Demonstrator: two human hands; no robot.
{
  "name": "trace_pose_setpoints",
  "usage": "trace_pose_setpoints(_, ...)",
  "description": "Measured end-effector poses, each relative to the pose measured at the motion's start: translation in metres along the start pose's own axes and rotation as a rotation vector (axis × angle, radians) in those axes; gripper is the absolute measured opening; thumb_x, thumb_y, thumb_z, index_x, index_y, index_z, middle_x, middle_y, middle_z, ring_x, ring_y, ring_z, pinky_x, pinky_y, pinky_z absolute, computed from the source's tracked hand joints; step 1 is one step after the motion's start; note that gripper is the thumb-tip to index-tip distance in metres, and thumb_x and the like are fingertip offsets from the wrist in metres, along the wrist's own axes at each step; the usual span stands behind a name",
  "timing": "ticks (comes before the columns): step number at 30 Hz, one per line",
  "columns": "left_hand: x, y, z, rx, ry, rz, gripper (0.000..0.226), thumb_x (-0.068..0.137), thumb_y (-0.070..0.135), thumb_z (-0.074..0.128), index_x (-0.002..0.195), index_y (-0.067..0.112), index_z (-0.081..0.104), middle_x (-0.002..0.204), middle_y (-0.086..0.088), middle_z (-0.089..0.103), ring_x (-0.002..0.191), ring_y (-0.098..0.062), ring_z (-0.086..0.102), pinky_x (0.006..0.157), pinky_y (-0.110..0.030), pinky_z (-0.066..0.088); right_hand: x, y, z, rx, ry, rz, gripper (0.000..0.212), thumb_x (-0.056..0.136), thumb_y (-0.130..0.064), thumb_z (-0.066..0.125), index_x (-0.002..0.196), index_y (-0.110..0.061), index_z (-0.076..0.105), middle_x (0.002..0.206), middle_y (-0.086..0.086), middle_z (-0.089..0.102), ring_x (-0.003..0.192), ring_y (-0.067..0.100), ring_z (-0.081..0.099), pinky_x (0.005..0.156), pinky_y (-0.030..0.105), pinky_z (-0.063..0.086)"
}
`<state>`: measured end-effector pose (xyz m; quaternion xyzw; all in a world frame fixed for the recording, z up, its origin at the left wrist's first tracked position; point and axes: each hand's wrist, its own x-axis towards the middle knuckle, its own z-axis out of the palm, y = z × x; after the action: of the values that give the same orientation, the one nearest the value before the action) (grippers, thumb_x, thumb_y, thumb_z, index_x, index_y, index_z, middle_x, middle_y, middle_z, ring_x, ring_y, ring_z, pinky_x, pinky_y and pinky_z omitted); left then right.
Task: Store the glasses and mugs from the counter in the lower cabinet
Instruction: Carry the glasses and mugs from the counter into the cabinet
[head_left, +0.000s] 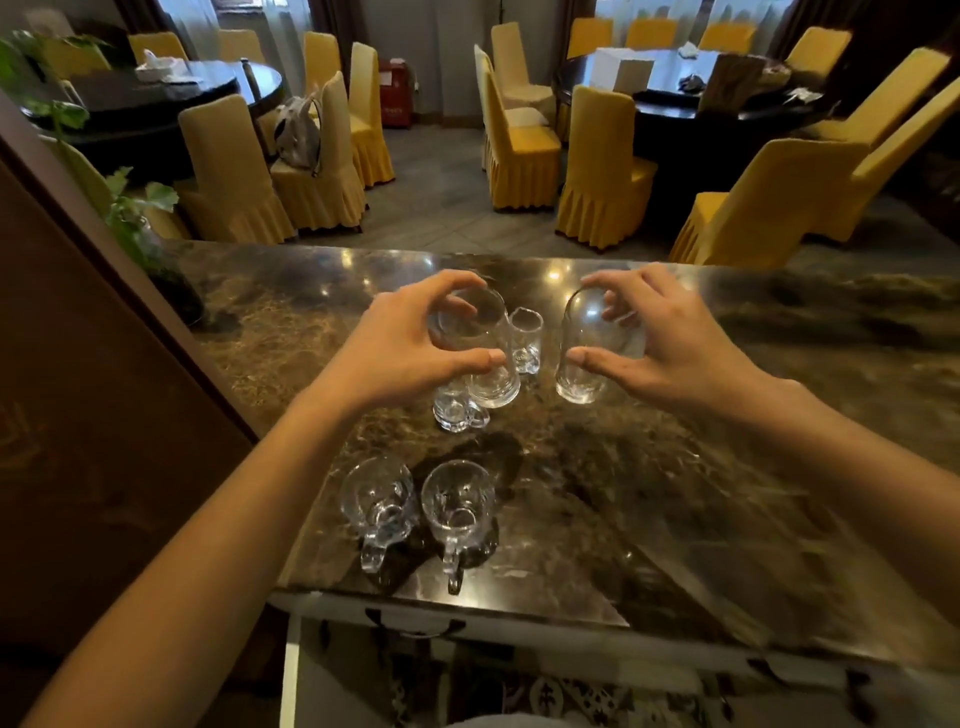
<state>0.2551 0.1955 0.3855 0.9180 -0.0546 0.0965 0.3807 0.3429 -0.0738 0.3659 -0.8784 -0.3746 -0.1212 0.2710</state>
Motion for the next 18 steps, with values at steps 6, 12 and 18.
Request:
trace_pose_setpoints(6, -0.016, 0.003, 0.032, 0.096, -0.179, 0.077, 0.076, 0.072, 0.054, 0.083, 0.138, 0.035, 0.052, 0.126, 0.009, 0.068, 0.077, 0.0, 0.073, 0.078, -0.031, 0.063, -0.048, 0.001, 0.008, 0.052, -0.069, -0.001, 0.074, 0.077, -0.067, 0.069, 0.138, -0.028, 0.052, 0.114, -0.009, 0.05, 0.098, 0.008, 0.062, 0.087, 0.035, 0.058)
trace_pose_setpoints(12, -0.027, -0.003, 0.059, 0.099, -0.32, 0.087, 0.073, 0.07, 0.057, 0.083, 0.133, 0.04, 0.051, 0.123, 0.013, 0.067, 0.085, -0.001, 0.072, 0.082, -0.033, 0.061, -0.077, 0.0, 0.024, 0.113, -0.123, 0.038, 0.073, 0.077, -0.062, 0.074, 0.14, -0.03, 0.053, 0.117, -0.01, 0.051, 0.099, 0.004, 0.061, 0.09, 0.031, 0.057)
trace_pose_setpoints(18, -0.033, -0.009, 0.076, 0.183, -0.423, 0.091, 0.077, 0.066, 0.057, 0.086, 0.131, 0.038, 0.051, 0.124, 0.011, 0.066, 0.093, -0.001, 0.066, 0.088, -0.032, 0.057, -0.095, -0.002, 0.041, 0.145, -0.182, 0.063, 0.074, 0.075, -0.061, 0.077, 0.139, -0.031, 0.053, 0.117, -0.013, 0.049, 0.1, 0.002, 0.061, 0.09, 0.031, 0.057)
